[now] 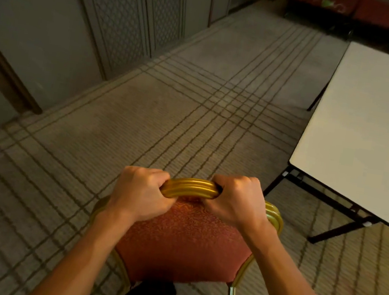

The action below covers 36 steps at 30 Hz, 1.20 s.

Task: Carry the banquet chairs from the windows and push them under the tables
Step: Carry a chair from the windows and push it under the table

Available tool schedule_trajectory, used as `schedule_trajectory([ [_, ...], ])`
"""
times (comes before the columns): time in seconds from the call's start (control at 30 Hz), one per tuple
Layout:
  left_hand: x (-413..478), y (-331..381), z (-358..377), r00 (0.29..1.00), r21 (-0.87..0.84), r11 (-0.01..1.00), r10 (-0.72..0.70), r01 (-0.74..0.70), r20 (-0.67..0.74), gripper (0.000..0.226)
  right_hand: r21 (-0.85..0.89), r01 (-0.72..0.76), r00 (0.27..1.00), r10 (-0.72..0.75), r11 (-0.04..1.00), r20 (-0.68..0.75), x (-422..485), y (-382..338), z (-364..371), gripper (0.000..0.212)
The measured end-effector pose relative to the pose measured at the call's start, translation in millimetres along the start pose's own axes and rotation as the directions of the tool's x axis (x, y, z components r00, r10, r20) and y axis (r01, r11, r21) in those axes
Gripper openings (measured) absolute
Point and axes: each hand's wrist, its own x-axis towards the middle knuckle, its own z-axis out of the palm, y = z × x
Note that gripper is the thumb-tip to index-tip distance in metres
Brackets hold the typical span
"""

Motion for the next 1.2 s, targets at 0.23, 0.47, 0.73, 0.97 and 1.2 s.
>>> schedule_trajectory([
  [0.23, 131, -63, 23, 0.995, -0.05, 0.994, 0.097, -0.095, 0.031, 0.031, -0.023, -0.07, 0.996, 0.068, 0.997, -0.062, 114, 38, 13, 0.034],
  [0.47, 264, -112, 96, 0.981, -0.089, 0.981, 0.18, -0.173, 0.068, 0.03, -0.036, -0.136, 0.985, 0.132, 0.99, -0.11, 216, 125, 62, 0.033],
  [0.73, 420, -150, 167, 0.978, -0.092, 0.979, 0.191, -0.183, 0.088, 0.033, -0.036, -0.182, 0.979, 0.178, 0.983, -0.101, 346, 236, 98, 0.032],
  [0.97, 536, -184, 230, 0.975, -0.118, 0.979, 0.18, -0.165, 0.13, 0.034, -0.036, -0.196, 0.977, 0.192, 0.98, -0.096, 446, 320, 125, 0.033],
  [1.2, 629, -228, 302, 0.969, -0.194, 0.965, 0.204, -0.175, 0.138, 0.032, -0.069, -0.247, 0.967, 0.242, 0.967, -0.074, 525, 386, 166, 0.034],
])
